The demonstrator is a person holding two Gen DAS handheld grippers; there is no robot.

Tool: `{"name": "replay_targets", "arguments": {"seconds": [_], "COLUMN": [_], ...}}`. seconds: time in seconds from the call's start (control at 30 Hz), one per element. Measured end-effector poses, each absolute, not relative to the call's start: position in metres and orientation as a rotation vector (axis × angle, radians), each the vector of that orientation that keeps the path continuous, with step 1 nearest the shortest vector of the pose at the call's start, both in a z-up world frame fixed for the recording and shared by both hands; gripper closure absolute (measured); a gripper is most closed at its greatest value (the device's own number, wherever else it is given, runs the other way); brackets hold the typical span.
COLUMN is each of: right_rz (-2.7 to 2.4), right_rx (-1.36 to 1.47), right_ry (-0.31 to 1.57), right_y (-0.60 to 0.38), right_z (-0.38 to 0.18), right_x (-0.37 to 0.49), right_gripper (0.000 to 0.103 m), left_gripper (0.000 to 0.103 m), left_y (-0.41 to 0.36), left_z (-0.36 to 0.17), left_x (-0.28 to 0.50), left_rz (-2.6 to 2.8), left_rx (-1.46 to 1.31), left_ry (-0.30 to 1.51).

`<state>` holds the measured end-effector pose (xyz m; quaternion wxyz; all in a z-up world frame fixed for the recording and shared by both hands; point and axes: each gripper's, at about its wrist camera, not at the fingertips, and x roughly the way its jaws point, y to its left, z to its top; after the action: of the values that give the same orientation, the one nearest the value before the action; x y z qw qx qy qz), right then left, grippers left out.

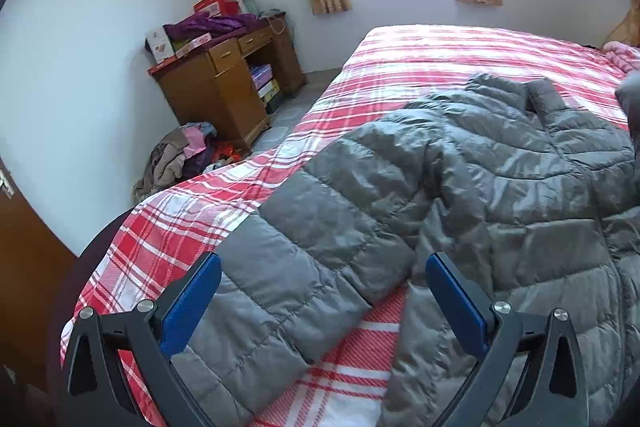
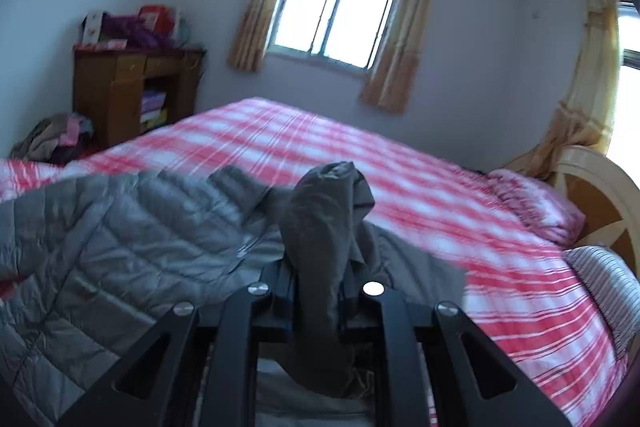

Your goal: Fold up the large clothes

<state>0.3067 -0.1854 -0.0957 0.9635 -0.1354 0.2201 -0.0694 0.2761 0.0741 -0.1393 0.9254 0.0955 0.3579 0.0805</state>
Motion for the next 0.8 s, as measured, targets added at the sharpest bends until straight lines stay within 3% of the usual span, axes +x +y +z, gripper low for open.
{"name": "replay_targets", "arguments": {"seconds": [0.1, 0.17, 0.37, 0.57, 0.63, 0.7, 0.77, 0.8], "right_rz": [-0.075, 0.006, 0.040, -0.267, -0.288, -0.236, -0.201, -0.197], "right_rx": [-0.274, -0.260, -0.174, -0.066, -0.023, 0.017, -0.022, -0.043], "right_ry": [0.512, 0.560, 0.548, 0.733, 0.850, 0.912, 0.906, 0.906], "right_y": [-0.167, -0.163, -0.202, -0.308, -0.333, -0.339, -0.324, -0.319], "right_z": [-0.124, -0.140, -0.137, -0.169, -0.194, -0.209, -0.213, -0.213], "right_x": [0.317, 0.311, 0.229, 0.150, 0.137, 0.126, 0.112, 0.109], "right_gripper": [0.072, 0.028, 0.022, 0.022, 0.040, 0.068, 0.078, 0.078], "left_gripper": [0.001, 0.001, 0.001, 0.001, 0.001, 0.001, 0.001, 0.001], "left_y": [0.078, 0.078, 0.071, 0.037, 0.021, 0.005, -0.011, -0.020], "left_z": [-0.145, -0.146, -0.148, -0.154, -0.150, -0.145, -0.139, -0.136], "left_x": [0.284, 0.285, 0.286, 0.291, 0.290, 0.288, 0.288, 0.290], "left_rz": [0.181, 0.184, 0.191, 0.146, 0.119, 0.093, 0.067, 0.051], "left_rx": [0.188, 0.200, 0.224, 0.259, 0.270, 0.285, 0.293, 0.291], "left_ry": [0.769, 0.768, 0.762, 0.771, 0.762, 0.751, 0.738, 0.735]}}
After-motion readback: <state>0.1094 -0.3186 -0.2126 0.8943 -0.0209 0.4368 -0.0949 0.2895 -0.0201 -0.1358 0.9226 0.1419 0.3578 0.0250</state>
